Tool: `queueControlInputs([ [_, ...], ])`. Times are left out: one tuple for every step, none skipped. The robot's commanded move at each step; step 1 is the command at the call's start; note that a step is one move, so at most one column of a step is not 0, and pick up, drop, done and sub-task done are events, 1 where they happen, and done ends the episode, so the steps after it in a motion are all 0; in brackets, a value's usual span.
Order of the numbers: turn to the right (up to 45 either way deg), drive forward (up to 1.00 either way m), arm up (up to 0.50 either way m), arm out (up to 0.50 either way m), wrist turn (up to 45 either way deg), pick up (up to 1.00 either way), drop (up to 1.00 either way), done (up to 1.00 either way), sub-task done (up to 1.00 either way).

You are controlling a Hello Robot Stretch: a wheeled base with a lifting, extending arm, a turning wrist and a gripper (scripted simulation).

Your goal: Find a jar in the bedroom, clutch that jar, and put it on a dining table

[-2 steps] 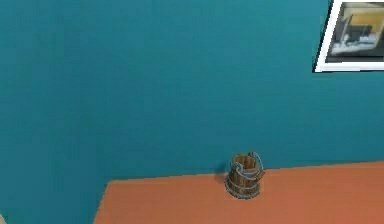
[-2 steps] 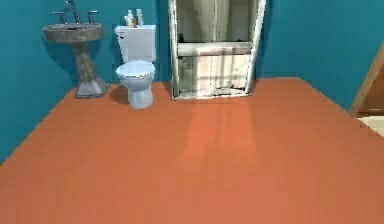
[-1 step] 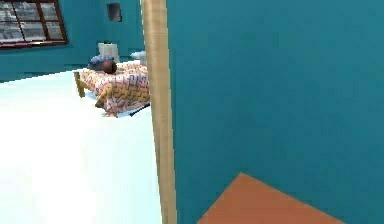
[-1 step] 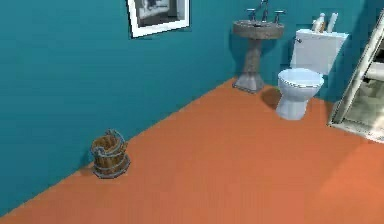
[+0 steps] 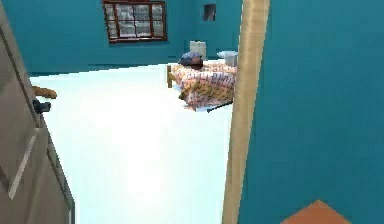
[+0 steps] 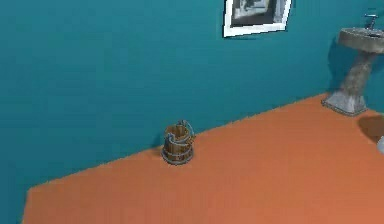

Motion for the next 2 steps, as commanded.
queueControlInputs([
  [0.0,0.75,0.00,0.00,0.0,0.00,0.00,0.00,0.00],
  [-15.0,0.00,0.00,0.00,0.0,0.00,0.00,0.00,0.00],
])
